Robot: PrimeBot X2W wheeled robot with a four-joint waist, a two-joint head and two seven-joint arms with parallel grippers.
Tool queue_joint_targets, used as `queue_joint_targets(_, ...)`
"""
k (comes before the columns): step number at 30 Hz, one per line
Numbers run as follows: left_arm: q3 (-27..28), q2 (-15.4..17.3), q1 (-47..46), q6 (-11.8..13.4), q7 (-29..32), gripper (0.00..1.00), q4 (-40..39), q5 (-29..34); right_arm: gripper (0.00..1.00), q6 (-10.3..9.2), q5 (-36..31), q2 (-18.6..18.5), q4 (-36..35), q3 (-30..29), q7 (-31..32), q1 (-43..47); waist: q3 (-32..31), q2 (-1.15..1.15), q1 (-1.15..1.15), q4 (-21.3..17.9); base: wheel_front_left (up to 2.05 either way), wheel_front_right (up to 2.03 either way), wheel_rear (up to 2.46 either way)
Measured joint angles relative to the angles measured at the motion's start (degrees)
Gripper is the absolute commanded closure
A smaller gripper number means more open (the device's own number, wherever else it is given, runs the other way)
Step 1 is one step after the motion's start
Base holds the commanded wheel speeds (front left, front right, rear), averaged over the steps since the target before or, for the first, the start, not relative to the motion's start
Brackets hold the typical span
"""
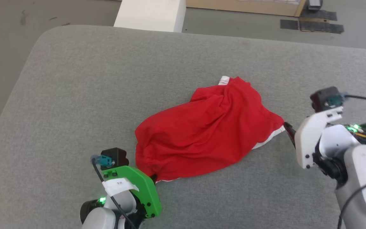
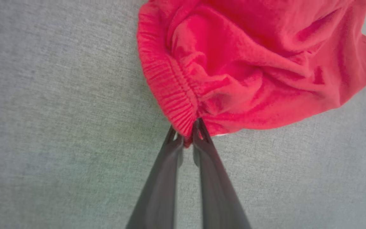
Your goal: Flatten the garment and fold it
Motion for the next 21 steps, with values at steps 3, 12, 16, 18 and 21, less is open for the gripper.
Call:
queue_joint_targets(3,-0.7,-0.1,0.1,0.1,-0.5,1.00,-1.4,-0.8,0.00,0.01,-0.8,-1.3,2.4,3.0,2.4,-2.9,0.6,0.00,0.00,1.1,0.00,0.00,0.00)
queue_joint_targets(12,-2.4,-0.3,0.1,0.5,-1.6,1.00,-2.0,-1.9,0.00,0.01,-1.5,-3.7,9.9,9.9,5.7,-7.2,3.7,0.00,0.00,3.6,0.00,0.00,0.00)
queue_joint_targets(16,-2.7,-0.3,0.1,0.8,-2.0,1.00,-1.7,-1.9,0.00,0.00,-0.8,-4.9,10.9,13.0,6.9,-9.1,4.4,0.00,0.00,4.1,0.00,0.00,0.00)
queue_joint_targets(18,-2.7,-0.3,0.1,0.9,-2.2,1.00,-1.6,-1.9,0.00,-0.02,0.1,-5.4,11.4,14.3,8.1,-9.8,4.4,0.00,0.00,3.9,0.00,0.00,0.00)
queue_joint_targets(21,-2.7,-0.3,0.1,0.9,-2.4,1.00,-1.4,-2.0,1.00,-0.01,2.3,-5.6,11.8,15.4,9.4,-10.8,4.2,0.00,0.00,3.5,0.00,0.00,0.00)
